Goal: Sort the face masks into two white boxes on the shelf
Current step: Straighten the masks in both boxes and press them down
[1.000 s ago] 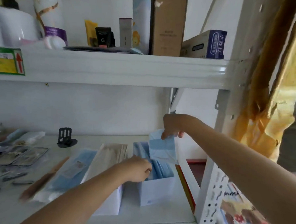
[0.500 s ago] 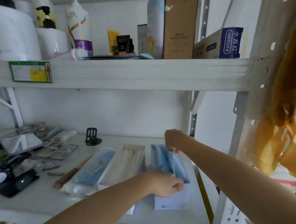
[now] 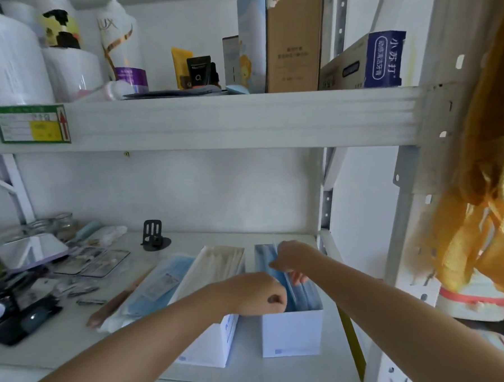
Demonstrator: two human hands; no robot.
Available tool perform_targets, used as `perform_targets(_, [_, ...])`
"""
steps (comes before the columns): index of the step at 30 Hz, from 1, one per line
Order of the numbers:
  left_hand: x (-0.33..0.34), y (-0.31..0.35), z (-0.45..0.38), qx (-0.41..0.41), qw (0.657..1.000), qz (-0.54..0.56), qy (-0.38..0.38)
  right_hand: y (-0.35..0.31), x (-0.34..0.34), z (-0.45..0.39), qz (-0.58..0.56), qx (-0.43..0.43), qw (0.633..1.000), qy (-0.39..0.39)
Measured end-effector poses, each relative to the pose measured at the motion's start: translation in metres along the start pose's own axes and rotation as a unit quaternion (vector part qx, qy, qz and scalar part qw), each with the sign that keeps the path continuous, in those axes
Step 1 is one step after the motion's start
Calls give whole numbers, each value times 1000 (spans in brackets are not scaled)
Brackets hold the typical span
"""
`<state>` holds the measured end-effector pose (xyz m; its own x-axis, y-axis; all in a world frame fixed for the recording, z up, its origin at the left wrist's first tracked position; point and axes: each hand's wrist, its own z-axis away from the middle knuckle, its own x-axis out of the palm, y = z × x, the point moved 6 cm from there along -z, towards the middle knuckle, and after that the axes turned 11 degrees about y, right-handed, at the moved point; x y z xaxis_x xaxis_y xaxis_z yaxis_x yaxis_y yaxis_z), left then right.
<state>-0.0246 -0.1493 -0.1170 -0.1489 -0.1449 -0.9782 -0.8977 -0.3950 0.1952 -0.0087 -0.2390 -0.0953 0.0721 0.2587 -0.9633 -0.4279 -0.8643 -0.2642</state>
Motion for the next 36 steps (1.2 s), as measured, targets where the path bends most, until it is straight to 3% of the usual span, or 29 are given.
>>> perform_targets(2, [1,2,-1,7,1000,-9,10,-5,0,-2,52,-25,998,3])
perform_targets(5, [5,1,-4,-6,997,-64,49,11,17,2,125,21,991,-51])
perform_targets(8, [5,-9,-3,-67,991,-84,73,24,31,11,164,35,980,-108])
perform_targets(11, [8,-18,0,-113,988,-88,53,21,29,4,143,42,984,-102])
perform_targets(13, [13,-22,-2,-144,983,-108,41,16,23,-2,90,48,991,-89])
perform_targets(16, [19,-18,-11,-169,970,-171,43,3,1,-10,55,0,998,36])
perform_targets(18, [24,-4,-17,-133,975,-170,56,-2,-1,-7,66,-20,997,47])
perform_targets(21, [34,18,-17,-40,992,-111,50,12,13,-2,117,6,993,-10])
perform_targets(25, [28,20,-1,72,985,-125,97,25,9,6,192,9,981,31])
perform_targets(28, [34,-8,3,79,963,-238,94,26,5,6,216,7,976,33])
perform_targets(32, [30,-13,4,31,970,-194,141,27,6,8,185,11,982,25])
perform_targets(36, [29,-23,5,-109,976,-127,138,26,13,7,147,-33,988,46])
